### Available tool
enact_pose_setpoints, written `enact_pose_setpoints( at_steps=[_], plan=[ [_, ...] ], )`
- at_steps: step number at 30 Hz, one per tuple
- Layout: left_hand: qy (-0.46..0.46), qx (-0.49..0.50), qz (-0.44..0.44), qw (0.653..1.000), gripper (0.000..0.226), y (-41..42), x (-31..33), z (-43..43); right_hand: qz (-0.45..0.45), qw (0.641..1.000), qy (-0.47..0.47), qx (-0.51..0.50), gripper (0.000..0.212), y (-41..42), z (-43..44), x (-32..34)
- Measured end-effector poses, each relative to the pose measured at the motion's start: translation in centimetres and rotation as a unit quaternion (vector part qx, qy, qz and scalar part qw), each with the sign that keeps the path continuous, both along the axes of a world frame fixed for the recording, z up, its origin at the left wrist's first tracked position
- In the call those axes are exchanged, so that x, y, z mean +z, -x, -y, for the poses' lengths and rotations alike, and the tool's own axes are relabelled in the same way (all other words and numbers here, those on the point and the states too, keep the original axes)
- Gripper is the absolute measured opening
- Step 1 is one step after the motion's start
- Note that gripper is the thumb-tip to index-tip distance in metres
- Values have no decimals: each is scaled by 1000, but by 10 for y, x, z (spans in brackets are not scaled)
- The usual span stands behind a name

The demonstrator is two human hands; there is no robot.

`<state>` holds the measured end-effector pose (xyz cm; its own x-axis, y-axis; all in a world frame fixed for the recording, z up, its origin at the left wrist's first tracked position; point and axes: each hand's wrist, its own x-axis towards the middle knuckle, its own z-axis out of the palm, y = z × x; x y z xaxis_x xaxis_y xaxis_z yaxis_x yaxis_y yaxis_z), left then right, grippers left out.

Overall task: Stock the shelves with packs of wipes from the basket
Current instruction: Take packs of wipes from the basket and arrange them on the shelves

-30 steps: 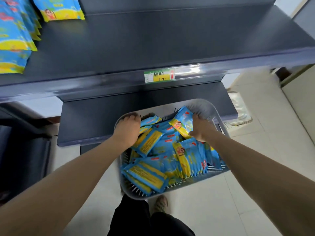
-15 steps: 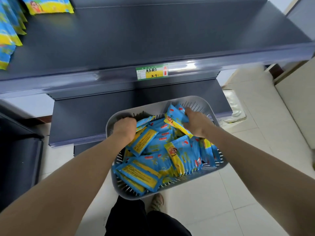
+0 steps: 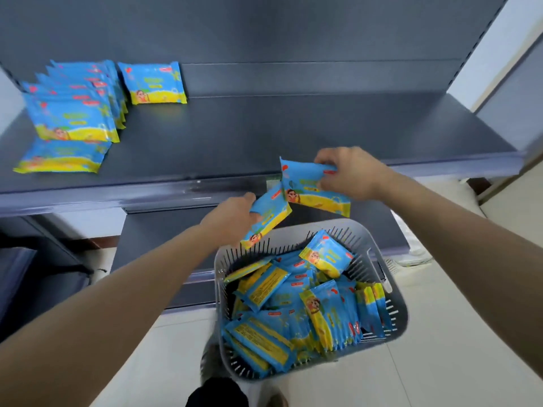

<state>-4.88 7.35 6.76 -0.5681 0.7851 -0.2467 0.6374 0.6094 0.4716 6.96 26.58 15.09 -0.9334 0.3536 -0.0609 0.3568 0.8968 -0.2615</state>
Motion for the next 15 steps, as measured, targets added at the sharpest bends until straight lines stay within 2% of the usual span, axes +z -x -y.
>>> enact_pose_setpoints(
  at_steps=[3,8,11,15],
  plan=[
    [-10,19,-43,999,21,25,30,13,-29,1000,-3,0,21,29,11,30],
    [-50,63,-65,995,23,84,69,48,-112,994,-7,-16,22,87,23,61],
    [-96,81,-91,988,17,119,85,64,-144,989,-20,-14,27,135,32,64],
    [-122,100,-121,980,17,161,92,82,-144,990,2,8,28,208,42,52]
  ],
)
